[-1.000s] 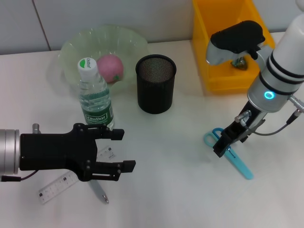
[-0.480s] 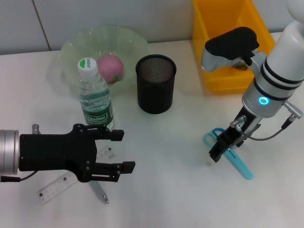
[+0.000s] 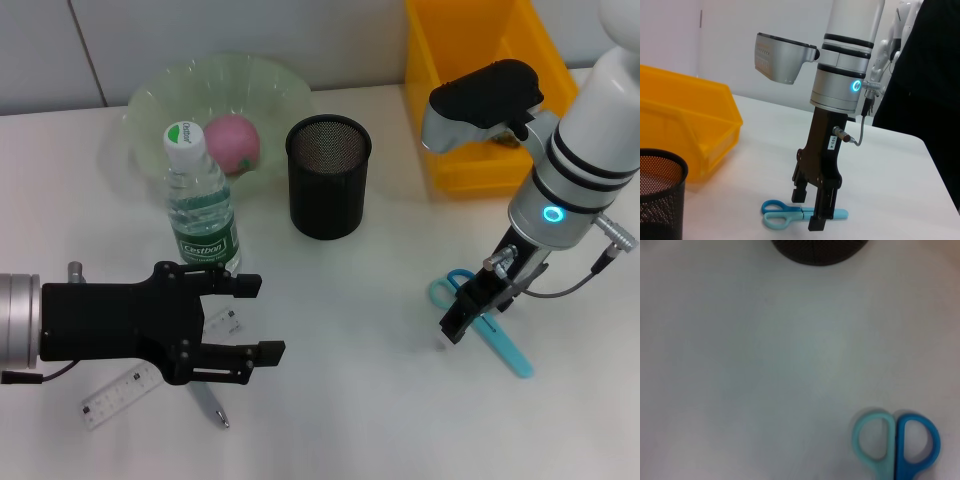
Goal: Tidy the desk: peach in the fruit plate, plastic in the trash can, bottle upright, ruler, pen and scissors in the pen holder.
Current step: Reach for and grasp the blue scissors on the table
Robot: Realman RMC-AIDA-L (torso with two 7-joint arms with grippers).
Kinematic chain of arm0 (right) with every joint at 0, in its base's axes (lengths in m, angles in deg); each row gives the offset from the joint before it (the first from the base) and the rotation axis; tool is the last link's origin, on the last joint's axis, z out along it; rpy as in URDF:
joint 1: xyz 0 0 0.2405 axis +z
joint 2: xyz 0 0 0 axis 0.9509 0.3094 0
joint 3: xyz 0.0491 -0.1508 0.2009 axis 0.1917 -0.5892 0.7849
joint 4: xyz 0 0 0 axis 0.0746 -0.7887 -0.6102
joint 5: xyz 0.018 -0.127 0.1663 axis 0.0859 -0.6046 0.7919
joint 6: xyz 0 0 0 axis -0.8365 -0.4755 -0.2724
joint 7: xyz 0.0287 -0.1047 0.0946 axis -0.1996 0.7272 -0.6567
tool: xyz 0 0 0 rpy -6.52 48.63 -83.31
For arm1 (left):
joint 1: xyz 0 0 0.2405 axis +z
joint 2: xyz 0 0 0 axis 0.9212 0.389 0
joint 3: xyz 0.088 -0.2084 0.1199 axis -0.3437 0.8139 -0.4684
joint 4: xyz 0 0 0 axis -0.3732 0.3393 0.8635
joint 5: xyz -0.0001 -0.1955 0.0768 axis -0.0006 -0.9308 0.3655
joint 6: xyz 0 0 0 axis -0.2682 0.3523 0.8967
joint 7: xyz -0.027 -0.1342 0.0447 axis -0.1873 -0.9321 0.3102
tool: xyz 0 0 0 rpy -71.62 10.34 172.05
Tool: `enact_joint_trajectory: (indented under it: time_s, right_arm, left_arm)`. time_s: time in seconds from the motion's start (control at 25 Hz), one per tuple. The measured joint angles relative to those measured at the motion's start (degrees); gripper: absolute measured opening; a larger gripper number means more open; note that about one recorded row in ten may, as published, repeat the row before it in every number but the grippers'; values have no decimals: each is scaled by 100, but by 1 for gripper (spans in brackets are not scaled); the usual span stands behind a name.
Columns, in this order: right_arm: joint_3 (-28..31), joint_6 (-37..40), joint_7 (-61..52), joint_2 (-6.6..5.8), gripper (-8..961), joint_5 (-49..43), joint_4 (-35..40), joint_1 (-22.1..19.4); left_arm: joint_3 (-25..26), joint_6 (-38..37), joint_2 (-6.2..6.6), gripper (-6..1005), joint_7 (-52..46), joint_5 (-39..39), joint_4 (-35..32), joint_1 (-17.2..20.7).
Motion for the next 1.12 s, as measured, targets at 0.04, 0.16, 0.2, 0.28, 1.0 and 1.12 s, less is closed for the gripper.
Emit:
enact_joint_trajectory:
  time_s: [0.04,0.16,0.2,0.28,1.0,1.12]
  right_arm:
    - [0,-2,0,0,757,0,-1,0]
    - [1,-8,0,0,756,0,-3,0]
    - [2,-10,0,0,755,0,-5,0]
    - [3,-17,-9,0,754,-6,-44,5]
    - [-235,-61,-86,-9,742,-19,-100,42]
    - [-235,-48,-87,-9,649,-23,-100,42]
  left_arm:
    - [0,0,0,812,0,0,0,0]
    - [0,-6,2,812,0,0,0,0]
    - [0,-5,6,812,0,-1,0,0]
    - [0,-6,7,812,0,-1,0,0]
    - [0,-4,0,813,0,-1,1,-4]
    - [0,-4,0,813,0,-1,1,-6]
